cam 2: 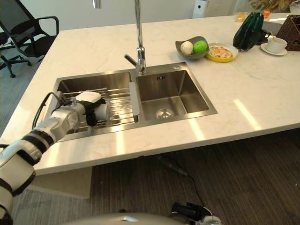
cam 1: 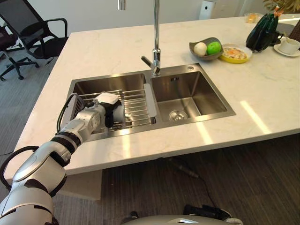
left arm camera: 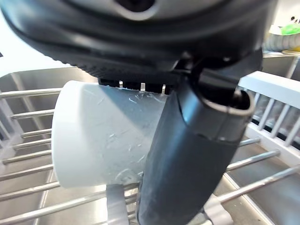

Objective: Place the dishes in the dishwasher.

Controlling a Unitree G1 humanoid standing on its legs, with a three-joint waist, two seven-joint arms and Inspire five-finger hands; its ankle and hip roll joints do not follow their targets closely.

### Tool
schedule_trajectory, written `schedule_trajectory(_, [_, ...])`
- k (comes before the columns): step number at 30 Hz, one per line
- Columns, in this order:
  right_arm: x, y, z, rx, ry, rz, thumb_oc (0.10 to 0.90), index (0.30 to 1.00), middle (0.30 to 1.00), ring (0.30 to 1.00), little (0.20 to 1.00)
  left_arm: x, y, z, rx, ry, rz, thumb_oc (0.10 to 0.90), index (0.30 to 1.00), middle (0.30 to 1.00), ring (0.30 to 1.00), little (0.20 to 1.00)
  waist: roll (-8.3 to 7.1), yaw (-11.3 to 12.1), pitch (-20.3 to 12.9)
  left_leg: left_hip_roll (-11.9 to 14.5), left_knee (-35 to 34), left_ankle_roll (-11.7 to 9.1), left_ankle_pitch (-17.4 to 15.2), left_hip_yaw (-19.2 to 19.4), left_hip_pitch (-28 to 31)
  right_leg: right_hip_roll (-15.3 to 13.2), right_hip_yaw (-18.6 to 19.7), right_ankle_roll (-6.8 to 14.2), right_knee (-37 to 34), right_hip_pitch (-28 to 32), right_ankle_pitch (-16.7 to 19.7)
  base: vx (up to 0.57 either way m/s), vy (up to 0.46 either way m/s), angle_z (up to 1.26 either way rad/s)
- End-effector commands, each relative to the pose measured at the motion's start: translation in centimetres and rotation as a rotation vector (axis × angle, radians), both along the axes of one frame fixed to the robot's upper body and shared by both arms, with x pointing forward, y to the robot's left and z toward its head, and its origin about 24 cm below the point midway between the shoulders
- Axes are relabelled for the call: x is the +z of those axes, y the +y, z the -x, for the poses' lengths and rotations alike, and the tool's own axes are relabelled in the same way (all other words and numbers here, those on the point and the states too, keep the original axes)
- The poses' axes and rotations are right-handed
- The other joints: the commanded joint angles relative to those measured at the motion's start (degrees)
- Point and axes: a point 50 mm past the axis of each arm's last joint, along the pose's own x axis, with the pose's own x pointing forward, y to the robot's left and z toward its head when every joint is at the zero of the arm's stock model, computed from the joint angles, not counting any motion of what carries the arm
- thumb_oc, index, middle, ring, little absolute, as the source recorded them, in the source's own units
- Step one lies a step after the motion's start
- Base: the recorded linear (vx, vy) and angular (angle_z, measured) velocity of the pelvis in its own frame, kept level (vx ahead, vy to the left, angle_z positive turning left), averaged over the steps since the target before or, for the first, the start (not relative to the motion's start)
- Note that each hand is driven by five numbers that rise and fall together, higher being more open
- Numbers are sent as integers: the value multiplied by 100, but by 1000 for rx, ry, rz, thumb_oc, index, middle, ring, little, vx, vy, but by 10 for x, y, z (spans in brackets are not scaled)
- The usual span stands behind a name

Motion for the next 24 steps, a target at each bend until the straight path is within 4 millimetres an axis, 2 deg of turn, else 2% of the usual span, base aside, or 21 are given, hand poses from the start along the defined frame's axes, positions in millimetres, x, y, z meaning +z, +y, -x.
schedule_trajectory(1, [1,-11,13,3,20,32,800,900,900,900,900,87,-11,-18,-128,-295,-7,400,300,300,300,300,-37,115,64,-107,18,7,-167,-109,4,-387,-603,719,73,339,-280,-9,-14,12])
schedule_trajectory(3, [1,-11,14,0,17,32,800,900,900,900,900,90,-13,-14,-157,-319,7,400,300,300,300,300,-38,122,58,-108,18,5,-165,-135,0,-391,-626,717,73,358,-284,-9,-10,18])
schedule_trajectory(4, [0,-9,15,-10,6,24,800,900,900,900,900,103,-16,-5,-212,-411,65,400,300,300,300,300,-60,218,54,-116,18,-5,-153,-175,-17,-410,-706,722,73,400,-281,-13,-5,14])
schedule_trajectory(6, [0,-7,16,-27,-5,21,800,900,900,900,900,111,-14,7,-242,-485,134,400,300,300,300,300,-82,300,39,-137,18,-4,-150,-251,-39,-445,-789,728,73,458,-269,-20,12,13])
schedule_trajectory(7, [0,-6,16,-36,-10,21,800,900,900,900,900,112,-11,13,-242,-513,181,400,300,300,300,300,-91,339,35,-152,18,-2,-145,-286,-52,-471,-849,733,73,482,-254,-17,17,27])
schedule_trajectory(9, [0,-6,16,-36,-10,21,800,900,900,900,900,112,-11,13,-242,-513,181,400,300,300,300,300,-91,339,35,-152,18,-2,-145,-286,-52,-471,-849,733,73,482,-254,-17,34,24])
schedule_trajectory(10, [-1,-3,19,-63,-9,19,800,900,900,900,900,119,-6,34,-231,-623,446,400,300,300,300,300,-123,440,-21,-246,18,21,-152,-450,-101,-572,-1031,751,73,572,-200,-25,61,9])
schedule_trajectory(11, [-1,-3,19,-63,-9,19,800,900,900,900,900,119,-6,34,-231,-623,446,400,300,300,300,300,-123,440,-21,-246,18,21,-152,-450,-101,-572,-1031,751,73,572,-200,-40,98,22])
schedule_trajectory(13, [-2,-2,18,-73,-12,19,800,900,900,900,900,124,-6,45,-230,-700,605,400,300,300,300,300,-156,512,-60,-326,18,51,-163,-558,-130,-652,-1179,762,91,636,-165,-26,90,41])
schedule_trajectory(17, [-1,2,8,-79,-38,1,800,900,900,900,900,127,1,65,-194,-784,1014,400,300,300,300,300,-226,641,-109,-527,18,166,-227,-799,-160,-874,-1335,776,358,642,-131,-18,127,46])
schedule_trajectory(18, [-1,6,3,-67,-47,-10,800,900,900,900,900,125,4,69,-179,-789,1140,400,300,300,300,300,-239,666,-113,-575,18,204,-247,-836,-159,-919,-1310,773,450,605,-138,-22,168,35])
schedule_trajectory(19, [-1,12,-5,-39,-63,-28,800,900,900,900,900,121,13,74,-141,-801,1391,400,300,300,300,300,-278,726,-114,-659,18,278,-261,-914,-168,-1017,-1201,787,649,493,-27,-26,155,28])
schedule_trajectory(20, [0,13,-9,-28,-71,-33,800,900,900,900,900,116,17,77,-123,-799,1499,400,300,300,300,300,-290,747,-116,-696,18,313,-269,-957,-172,-1042,-1102,778,714,463,-19,-26,139,19])
schedule_trajectory(21, [0,15,-11,-16,-74,-45,800,900,900,900,900,111,20,79,-103,-789,1594,400,300,300,300,300,-302,779,-117,-729,18,348,-275,-981,-167,-1033,-1012,757,792,448,-51,-18,64,12])
schedule_trajectory(23, [0,17,-13,1,-76,-51,800,900,900,900,900,110,19,79,-109,-781,1659,400,300,300,300,300,-315,806,-105,-731,18,373,-259,-991,-182,-992,-923,746,891,422,-94,-15,26,8])
schedule_trajectory(24, [1,21,-19,28,-93,-54,800,900,900,900,900,104,15,77,-101,-745,1730,400,300,300,300,300,-318,810,-72,-742,18,436,-236,-1111,-190,-796,-573,651,1151,328,-304,-66,51,25])
